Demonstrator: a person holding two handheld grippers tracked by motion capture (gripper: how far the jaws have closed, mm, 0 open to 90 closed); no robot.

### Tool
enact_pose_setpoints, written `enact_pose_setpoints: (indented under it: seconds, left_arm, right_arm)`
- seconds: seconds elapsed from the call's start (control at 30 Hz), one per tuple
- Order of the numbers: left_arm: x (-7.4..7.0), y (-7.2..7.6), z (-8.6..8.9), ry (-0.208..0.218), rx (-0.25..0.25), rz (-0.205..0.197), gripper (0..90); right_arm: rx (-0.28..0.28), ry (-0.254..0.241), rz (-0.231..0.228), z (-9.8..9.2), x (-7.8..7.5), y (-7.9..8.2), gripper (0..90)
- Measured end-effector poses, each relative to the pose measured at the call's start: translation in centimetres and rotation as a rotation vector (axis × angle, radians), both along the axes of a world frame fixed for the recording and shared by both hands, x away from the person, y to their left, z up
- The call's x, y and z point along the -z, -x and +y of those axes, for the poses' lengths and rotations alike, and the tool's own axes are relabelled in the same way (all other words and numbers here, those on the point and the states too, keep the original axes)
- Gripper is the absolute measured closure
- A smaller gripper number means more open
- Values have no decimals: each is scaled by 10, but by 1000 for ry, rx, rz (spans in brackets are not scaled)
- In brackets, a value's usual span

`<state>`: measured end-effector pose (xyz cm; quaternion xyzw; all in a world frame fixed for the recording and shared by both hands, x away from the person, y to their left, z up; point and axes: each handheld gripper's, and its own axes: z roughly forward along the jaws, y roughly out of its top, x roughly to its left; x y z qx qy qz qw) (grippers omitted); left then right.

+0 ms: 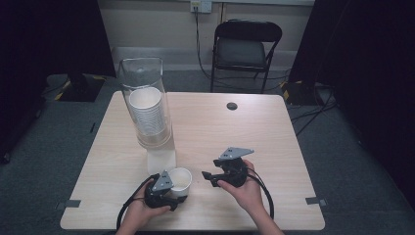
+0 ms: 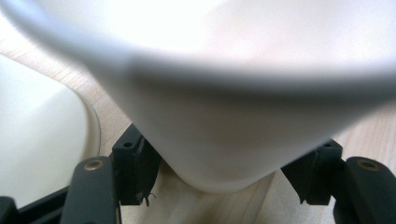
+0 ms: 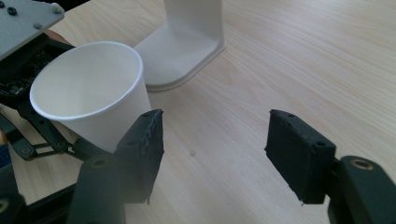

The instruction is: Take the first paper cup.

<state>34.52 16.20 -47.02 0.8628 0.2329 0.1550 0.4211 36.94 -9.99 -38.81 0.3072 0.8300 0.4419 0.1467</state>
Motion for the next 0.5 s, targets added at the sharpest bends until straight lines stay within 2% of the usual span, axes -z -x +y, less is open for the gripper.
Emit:
enact_pose_setpoints:
  seconds: [0.23,0.3,0.47,0.5]
  left_arm:
    - [0,0,-1,-8,7,-17,342]
    - [0,1,-3,-7,10,-17,341]
    - [-1,0,-4,-8,15,-17,342]
    - [-1,0,-5,-1,20,-20,341]
  right_arm:
    - [-35,-12,9,15,-6,1,426]
    - [-53,-31,8,23,-8,1,439]
    - [-83,-28,25,36,-8,0,478]
    - [-100,-12,33,43,-6,1,515]
